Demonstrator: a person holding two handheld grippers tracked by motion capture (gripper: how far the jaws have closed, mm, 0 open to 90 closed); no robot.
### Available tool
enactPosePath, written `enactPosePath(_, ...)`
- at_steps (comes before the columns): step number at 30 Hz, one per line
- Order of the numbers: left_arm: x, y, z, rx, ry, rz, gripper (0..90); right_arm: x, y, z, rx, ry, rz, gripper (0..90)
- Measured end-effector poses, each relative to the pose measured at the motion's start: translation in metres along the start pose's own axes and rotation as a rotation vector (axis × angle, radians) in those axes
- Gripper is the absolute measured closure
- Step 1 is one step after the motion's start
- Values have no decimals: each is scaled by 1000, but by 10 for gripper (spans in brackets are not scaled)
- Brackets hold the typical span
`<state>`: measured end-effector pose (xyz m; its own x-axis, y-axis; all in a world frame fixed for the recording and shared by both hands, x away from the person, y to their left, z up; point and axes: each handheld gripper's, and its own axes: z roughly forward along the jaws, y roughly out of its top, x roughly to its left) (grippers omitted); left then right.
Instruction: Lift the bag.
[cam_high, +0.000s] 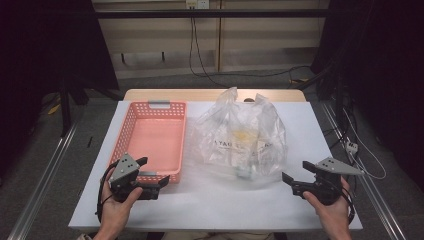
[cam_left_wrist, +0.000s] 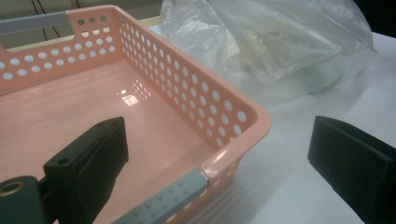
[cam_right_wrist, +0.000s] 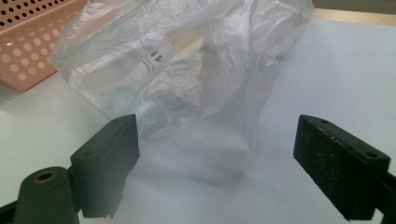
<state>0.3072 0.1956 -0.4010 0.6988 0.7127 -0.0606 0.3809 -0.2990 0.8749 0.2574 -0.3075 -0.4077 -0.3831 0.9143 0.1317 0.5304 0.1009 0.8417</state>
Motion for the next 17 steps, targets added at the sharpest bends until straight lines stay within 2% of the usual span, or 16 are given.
enactPosePath(3,-3,-6,-2,5,-3,1,47,1,-3,-1,-4,2,0,146)
enactPosePath(5,-5,-9,-3,-14,13,0,48,0,-6,-2,-15,5,10,146)
enactPosePath(10,-4,-14,-9,-49,12,-18,47,0,-13,1,-2,8,19,147)
enactPosePath(17,1,-17,-8,-45,15,-43,48,-1,-13,4,-4,8,20,149)
